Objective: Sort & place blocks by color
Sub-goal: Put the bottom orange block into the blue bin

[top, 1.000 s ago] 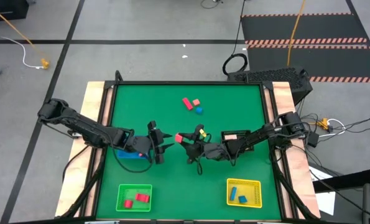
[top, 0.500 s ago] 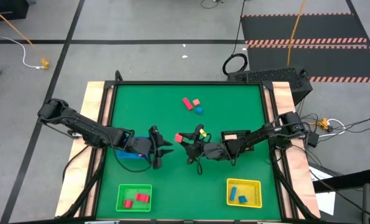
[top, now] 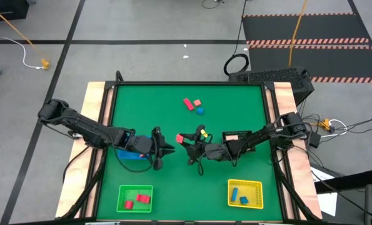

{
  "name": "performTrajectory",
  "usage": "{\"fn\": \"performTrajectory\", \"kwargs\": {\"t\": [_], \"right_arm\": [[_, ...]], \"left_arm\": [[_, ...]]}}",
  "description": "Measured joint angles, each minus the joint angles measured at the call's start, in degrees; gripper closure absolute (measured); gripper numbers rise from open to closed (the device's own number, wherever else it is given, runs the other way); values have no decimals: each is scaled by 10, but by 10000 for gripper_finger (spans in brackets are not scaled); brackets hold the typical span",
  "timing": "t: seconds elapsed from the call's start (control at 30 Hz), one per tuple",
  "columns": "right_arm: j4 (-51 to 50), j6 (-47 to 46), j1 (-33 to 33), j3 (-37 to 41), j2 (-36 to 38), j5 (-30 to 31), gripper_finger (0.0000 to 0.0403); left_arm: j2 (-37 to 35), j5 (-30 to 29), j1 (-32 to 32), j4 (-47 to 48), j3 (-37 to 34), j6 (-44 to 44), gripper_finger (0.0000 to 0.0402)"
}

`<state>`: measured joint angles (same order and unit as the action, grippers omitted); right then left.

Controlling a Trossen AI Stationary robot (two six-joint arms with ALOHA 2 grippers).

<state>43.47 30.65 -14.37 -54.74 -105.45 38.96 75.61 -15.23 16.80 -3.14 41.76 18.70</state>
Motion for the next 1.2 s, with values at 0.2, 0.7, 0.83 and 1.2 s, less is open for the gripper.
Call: {"fn": "performTrajectory", "kwargs": {"t": [0.2, 0.7, 0.83, 1.2], "right_arm": [[0, 6, -1, 0, 0, 0, 281], [99, 152, -59, 0, 0, -1, 281], [125, 156, -74, 0, 0, -40, 281], [197, 199, -81, 0, 0, -88, 281]], "left_arm": [[0, -17, -17, 32, 0, 35, 228], [-47, 47, -36, -23, -1, 62, 142], [-75, 48, -34, -50, 0, 73, 150], [-62, 144, -34, -118, -1, 132, 144]]}}
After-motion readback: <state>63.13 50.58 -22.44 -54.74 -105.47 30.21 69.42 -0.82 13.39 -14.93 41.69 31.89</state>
